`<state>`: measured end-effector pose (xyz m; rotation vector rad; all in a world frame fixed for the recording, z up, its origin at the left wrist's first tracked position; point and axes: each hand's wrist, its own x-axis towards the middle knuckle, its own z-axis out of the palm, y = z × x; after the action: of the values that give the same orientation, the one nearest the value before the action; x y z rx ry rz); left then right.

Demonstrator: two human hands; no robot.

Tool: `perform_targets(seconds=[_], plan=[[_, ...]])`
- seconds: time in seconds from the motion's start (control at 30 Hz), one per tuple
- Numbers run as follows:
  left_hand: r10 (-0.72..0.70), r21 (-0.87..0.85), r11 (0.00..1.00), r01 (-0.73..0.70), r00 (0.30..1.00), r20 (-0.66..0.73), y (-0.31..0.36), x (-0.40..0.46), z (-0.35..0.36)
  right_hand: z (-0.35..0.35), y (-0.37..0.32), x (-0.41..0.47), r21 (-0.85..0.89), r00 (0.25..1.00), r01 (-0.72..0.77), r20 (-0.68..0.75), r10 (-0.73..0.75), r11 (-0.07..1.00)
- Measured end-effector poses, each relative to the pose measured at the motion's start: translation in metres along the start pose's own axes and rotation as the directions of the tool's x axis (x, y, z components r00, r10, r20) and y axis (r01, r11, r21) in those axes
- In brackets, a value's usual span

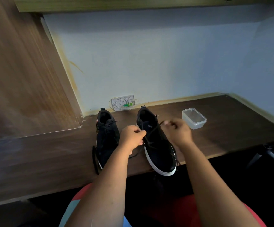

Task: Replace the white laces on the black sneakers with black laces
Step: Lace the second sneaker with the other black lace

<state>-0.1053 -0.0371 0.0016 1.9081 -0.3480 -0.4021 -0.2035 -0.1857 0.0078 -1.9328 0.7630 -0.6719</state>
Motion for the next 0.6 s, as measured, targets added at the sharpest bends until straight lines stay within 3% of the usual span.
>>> perform_targets(seconds=[0.03, 0.07, 0.13, 0.17, 0.2, 0.23, 0.27, 0.3, 0.33, 0.37, 0.4, 0.43, 0.5, 0.53, 0.6], plan=[[-0.001, 0.004, 1.000, 0.001, 1.000, 0.002, 0.000, 0.000, 0.000, -0.012, -0.003, 0.007, 0.341, 0.978, -0.146, -0.089, 0.186, 0.929], [-0.002, 0.005, 1.000, 0.002, 1.000, 0.004, 0.000, 0.000, 0.000, -0.024, -0.006, 0.012, 0.633, 0.937, -0.225, -0.069, 0.344, 0.741], [-0.006, 0.010, 1.000, 0.006, 1.000, 0.008, 0.000, 0.001, -0.001, -0.032, -0.010, 0.013, 0.886, 0.896, -0.292, 0.121, 0.427, 0.361], [-0.009, 0.013, 1.000, 0.008, 1.000, 0.010, 0.000, 0.001, -0.001, -0.031, -0.012, 0.010, 0.894, 0.893, -0.343, 0.214, 0.396, 0.289], [-0.011, 0.013, 1.000, 0.010, 1.000, 0.013, 0.000, 0.002, -0.001, -0.027, -0.015, 0.006, 0.849, 0.900, -0.390, 0.269, 0.344, 0.356], [-0.010, 0.010, 1.000, 0.010, 1.000, 0.016, 0.000, 0.001, -0.001, -0.020, -0.017, 0.001, 0.747, 0.920, -0.387, 0.279, 0.273, 0.541], [-0.008, 0.006, 1.000, 0.008, 1.000, 0.017, 0.000, 0.001, 0.000, -0.012, -0.017, -0.005, 0.558, 0.950, -0.293, 0.264, 0.168, 0.777], [-0.006, 0.001, 1.000, 0.006, 1.000, 0.015, 0.000, 0.001, 0.000, -0.005, -0.016, -0.009, 0.273, 0.964, -0.105, 0.265, 0.031, 0.956], [-0.005, -0.003, 1.000, 0.005, 1.000, 0.010, 0.000, 0.001, 0.000, 0.003, -0.011, -0.011, -0.041, 0.947, 0.101, 0.310, -0.083, 0.994], [-0.005, -0.006, 1.000, 0.005, 1.000, 0.007, 0.000, 0.001, 0.000, 0.010, -0.006, -0.014, -0.288, 0.914, 0.273, 0.376, -0.153, 0.918], [-0.004, -0.007, 1.000, 0.004, 1.000, 0.007, -0.001, 0.001, 0.000, 0.017, -0.003, -0.016, -0.410, 0.895, 0.359, 0.406, -0.184, 0.839], [-0.004, -0.009, 1.000, 0.004, 1.000, 0.007, -0.001, 0.001, 0.000, 0.020, -0.003, -0.017, -0.439, 0.902, 0.368, 0.382, -0.201, 0.820], [-0.007, -0.015, 1.000, 0.007, 1.000, 0.011, -0.001, 0.001, 0.000, 0.016, -0.003, -0.013, -0.247, 0.975, 0.174, 0.178, -0.132, 0.953], [-0.008, -0.014, 1.000, 0.008, 1.000, 0.015, -0.001, 0.001, 0.000, 0.008, -0.002, -0.006, -0.064, 1.000, 0.015, 0.018, -0.014, 0.998], [-0.007, -0.013, 1.000, 0.007, 1.000, 0.021, -0.001, 0.000, 0.000, -0.017, -0.001, 0.013, 0.317, 0.926, -0.215, -0.235, 0.296, 0.924]])
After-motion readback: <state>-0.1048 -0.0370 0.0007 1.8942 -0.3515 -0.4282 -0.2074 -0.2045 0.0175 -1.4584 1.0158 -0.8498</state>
